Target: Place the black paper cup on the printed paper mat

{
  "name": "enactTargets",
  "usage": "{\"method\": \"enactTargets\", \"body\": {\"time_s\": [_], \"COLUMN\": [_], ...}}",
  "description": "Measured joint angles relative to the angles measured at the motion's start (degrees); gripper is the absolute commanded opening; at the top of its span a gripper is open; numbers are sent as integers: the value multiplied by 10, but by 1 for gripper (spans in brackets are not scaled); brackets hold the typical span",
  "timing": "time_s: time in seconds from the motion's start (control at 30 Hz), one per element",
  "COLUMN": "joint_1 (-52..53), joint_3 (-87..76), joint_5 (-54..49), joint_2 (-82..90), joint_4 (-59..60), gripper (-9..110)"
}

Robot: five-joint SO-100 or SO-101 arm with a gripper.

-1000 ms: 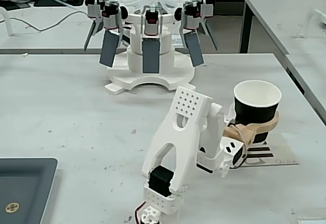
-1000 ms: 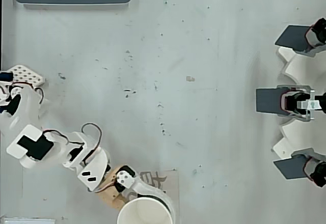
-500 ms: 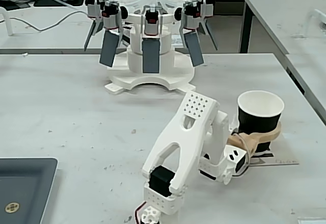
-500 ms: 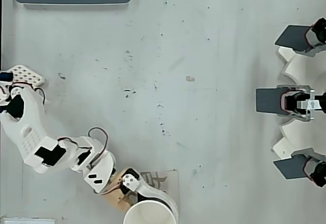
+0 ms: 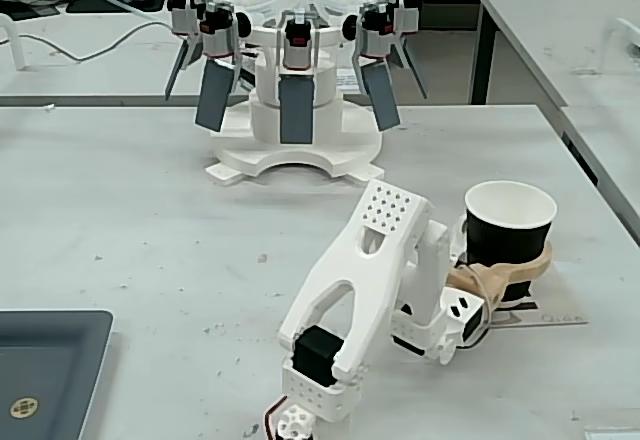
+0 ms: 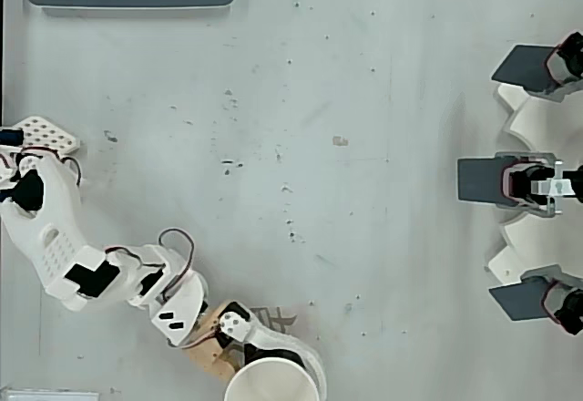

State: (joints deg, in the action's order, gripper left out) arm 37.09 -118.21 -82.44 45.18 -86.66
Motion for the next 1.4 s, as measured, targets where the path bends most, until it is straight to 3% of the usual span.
{"method": "enactTargets", "body": {"time_s": [0.43,0.63,1.4], "joint_1": [46,53,45], "joint_3": [-58,-120,-411], "joint_5": [0,0,5], "joint_2": [53,106,443], "joint_4": [0,0,-10], "gripper": [50,55,48]}}
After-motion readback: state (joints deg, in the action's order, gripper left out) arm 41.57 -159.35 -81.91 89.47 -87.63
